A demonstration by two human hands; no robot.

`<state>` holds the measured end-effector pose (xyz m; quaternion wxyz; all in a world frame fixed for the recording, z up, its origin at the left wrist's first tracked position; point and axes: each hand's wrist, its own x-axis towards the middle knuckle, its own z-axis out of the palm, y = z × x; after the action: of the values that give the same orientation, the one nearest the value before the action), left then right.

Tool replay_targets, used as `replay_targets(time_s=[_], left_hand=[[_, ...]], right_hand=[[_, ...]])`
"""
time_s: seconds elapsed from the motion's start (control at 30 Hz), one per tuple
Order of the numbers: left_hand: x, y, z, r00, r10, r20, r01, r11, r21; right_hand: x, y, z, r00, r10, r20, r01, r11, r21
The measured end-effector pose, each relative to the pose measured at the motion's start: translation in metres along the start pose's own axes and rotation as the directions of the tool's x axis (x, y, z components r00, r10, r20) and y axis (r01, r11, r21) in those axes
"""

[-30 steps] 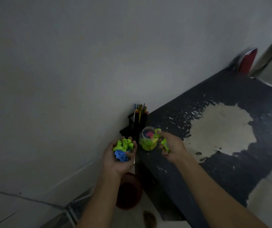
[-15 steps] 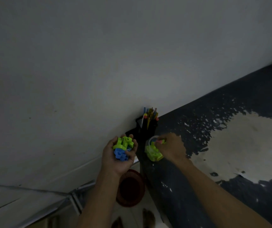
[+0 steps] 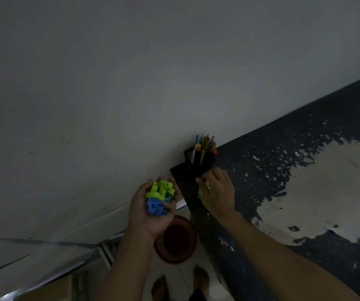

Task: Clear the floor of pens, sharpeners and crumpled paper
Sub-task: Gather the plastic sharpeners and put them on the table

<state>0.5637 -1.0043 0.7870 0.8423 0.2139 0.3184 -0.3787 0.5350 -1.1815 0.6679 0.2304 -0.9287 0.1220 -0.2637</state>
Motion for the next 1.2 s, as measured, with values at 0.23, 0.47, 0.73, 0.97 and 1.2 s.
replay_targets(time_s=[0.23,0.47,0.73,0.97,1.2], left_hand=[[0.008,-0.002,-0.007,1.0,-0.015,0.006,0.015,1.0,-0.008],[0.021,-0.013,-0.002,1.0,-0.029,0.004,0.029,1.0,-0.003],[0.049,-0.024,0.0,1.0,-0.003,0.022,0.005,0.998,-0.063],[0.077,-0.029,-0.004,0.997,0.076,-0.006,-0.076,0.997,-0.001],[0.104,-0.037,0.007,0.963,0.254,-0.09,-0.246,0.966,0.084]], right_hand=[[-0.006,0.005,0.003,0.999,-0.02,-0.041,0.017,0.998,-0.057],[-0.007,0.008,0.001,1.0,-0.005,-0.018,0.004,1.0,-0.027],[-0.014,0.011,-0.007,0.994,0.05,0.095,-0.051,0.999,0.009],[-0.018,-0.006,-0.037,0.951,0.301,-0.072,-0.25,0.885,0.392],[-0.013,-0.025,-0.034,0.91,0.413,0.045,-0.373,0.765,0.525]])
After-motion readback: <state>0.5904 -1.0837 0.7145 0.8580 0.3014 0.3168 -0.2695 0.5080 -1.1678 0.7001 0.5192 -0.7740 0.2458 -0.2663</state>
